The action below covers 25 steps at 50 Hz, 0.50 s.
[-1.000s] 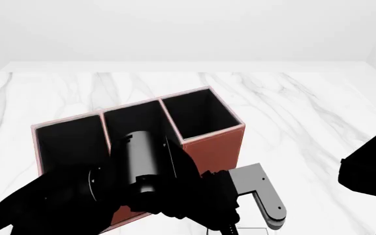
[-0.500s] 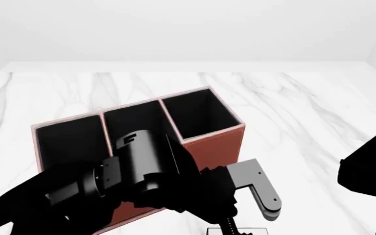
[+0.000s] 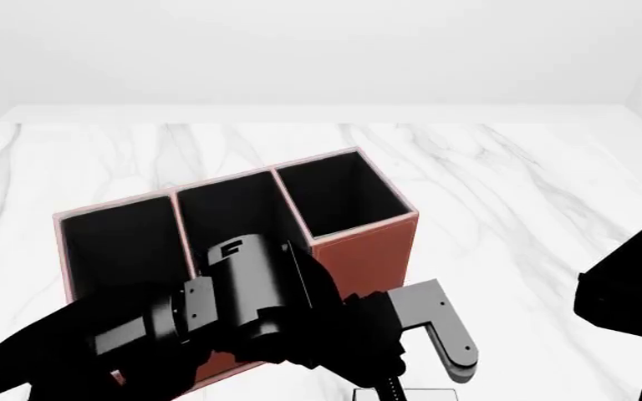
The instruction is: Pick up the book and place it in the back compartment of the caddy.
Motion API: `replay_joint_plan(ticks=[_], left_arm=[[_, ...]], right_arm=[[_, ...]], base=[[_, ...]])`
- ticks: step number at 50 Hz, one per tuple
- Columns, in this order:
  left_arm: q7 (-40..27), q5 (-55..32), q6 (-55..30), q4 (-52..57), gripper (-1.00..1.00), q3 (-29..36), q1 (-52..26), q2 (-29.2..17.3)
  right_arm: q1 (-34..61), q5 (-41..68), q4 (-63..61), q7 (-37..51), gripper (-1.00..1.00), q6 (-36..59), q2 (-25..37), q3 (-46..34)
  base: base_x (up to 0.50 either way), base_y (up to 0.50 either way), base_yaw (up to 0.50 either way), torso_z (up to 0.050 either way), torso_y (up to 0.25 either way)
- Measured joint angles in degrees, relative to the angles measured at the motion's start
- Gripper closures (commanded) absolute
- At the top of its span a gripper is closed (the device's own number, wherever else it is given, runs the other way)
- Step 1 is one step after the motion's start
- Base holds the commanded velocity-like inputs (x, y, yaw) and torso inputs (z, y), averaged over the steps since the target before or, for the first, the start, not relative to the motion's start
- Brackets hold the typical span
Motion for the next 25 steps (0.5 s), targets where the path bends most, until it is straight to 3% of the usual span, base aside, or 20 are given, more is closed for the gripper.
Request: replay_joint_plan(ticks=[25], left_arm=[[0.09,0.78,1.49,-0.46,-1.0,2.61,1.04,1.08]], right_arm=[[-0.12,0.2,-0.01,0.35,-1.0,-0.11,0.34,-0.15]], base=[[0.0,0.0,0.0,0.0,0.0]])
